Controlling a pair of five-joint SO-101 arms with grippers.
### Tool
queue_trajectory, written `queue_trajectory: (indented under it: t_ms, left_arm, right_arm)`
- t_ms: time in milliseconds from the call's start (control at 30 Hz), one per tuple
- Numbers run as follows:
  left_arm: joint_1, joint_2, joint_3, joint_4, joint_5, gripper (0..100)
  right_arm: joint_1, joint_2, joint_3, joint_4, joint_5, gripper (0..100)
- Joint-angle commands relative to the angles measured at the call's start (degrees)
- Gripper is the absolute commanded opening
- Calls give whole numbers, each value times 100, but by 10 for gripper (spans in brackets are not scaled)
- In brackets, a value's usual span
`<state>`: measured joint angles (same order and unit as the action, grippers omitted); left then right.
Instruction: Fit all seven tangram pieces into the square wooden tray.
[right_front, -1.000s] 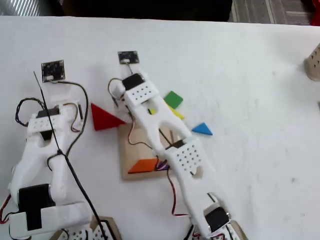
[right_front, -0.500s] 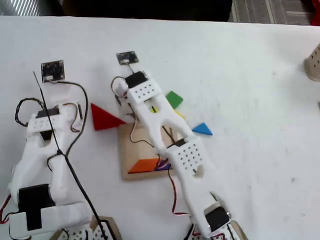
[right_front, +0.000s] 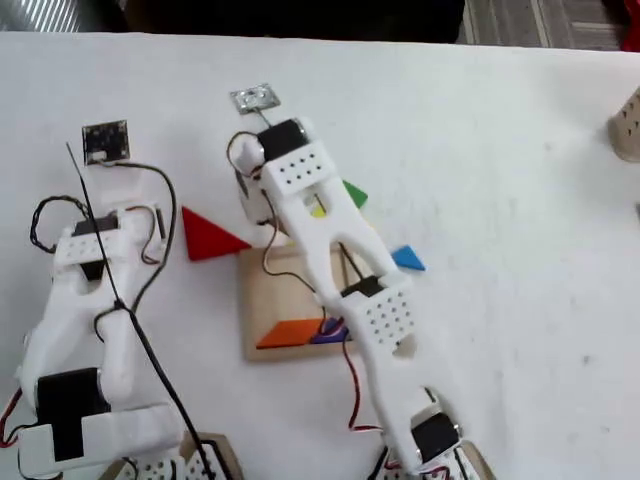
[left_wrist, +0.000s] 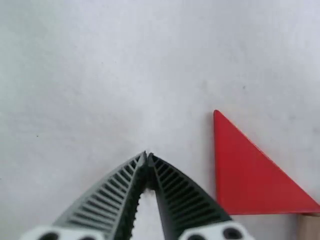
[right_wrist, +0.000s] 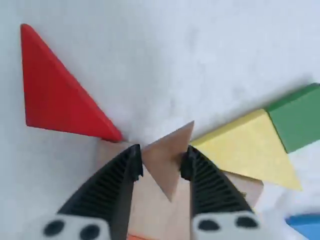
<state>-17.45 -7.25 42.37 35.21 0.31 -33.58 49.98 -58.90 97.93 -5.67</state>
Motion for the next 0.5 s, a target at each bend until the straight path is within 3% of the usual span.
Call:
queue_trajectory:
  t_ms: [0,100,200,467]
  left_arm:
    - [-48,-259,-70,-158,-35,20]
    - [-48,-259,-79,-158,-35,20]
    - [-40,-259,-97,-158,-35,20]
    - [-31,-251,-97,-167,-44,20]
  right_arm:
    - [48,-681,202,66,167,18]
    - [-75,-1174,879,84,387,18]
    - [-119,-1886,1829,-40,-44,18]
    - [-92,-3495,4826,-1499,-141,18]
